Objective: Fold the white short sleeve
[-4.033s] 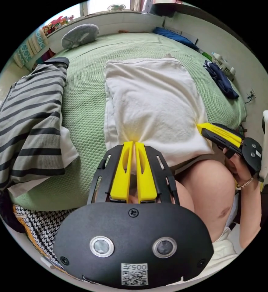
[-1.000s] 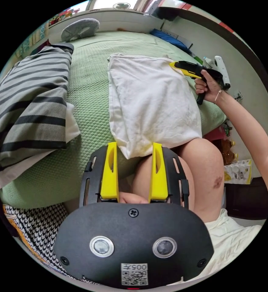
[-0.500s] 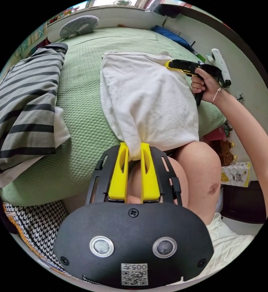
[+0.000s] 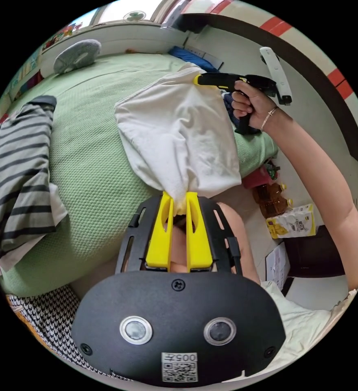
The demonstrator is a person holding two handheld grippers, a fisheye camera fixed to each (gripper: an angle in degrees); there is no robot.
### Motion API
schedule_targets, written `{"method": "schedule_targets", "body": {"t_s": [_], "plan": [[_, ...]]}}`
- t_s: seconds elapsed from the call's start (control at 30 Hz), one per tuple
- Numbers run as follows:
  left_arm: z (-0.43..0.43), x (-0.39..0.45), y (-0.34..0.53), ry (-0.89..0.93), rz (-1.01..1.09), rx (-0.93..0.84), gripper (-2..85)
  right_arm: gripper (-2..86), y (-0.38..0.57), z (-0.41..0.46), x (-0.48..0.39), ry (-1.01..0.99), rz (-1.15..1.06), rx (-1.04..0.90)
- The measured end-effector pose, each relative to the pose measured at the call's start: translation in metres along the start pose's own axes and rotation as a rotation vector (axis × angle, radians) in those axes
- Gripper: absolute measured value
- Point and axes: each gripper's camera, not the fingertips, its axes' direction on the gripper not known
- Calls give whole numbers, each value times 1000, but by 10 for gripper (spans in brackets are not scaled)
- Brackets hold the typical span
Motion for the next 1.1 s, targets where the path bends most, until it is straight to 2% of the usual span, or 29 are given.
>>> {"method": "schedule_targets", "body": {"t_s": [0.3, 0.63, 0.8, 0.87, 0.97, 1.1], "plan": [[6, 86, -59, 67, 126, 57, 61, -8, -16, -84, 46, 170, -15, 55], [35, 184, -166, 182, 215, 166, 61, -7, -74, -145, 144, 404, 8, 69], [82, 222, -216, 240, 142, 175, 63, 13, -89, -121, 207, 494, 130, 80], [129, 236, -238, 246, 104, 105, 65, 55, -81, -93, 242, 509, 246, 32], [192, 245, -253, 238, 82, -53, 67, 68, -61, -54, 264, 499, 345, -68], [210, 244, -248, 246, 121, -14, 66, 74, -41, -24, 243, 354, 241, -50]]}}
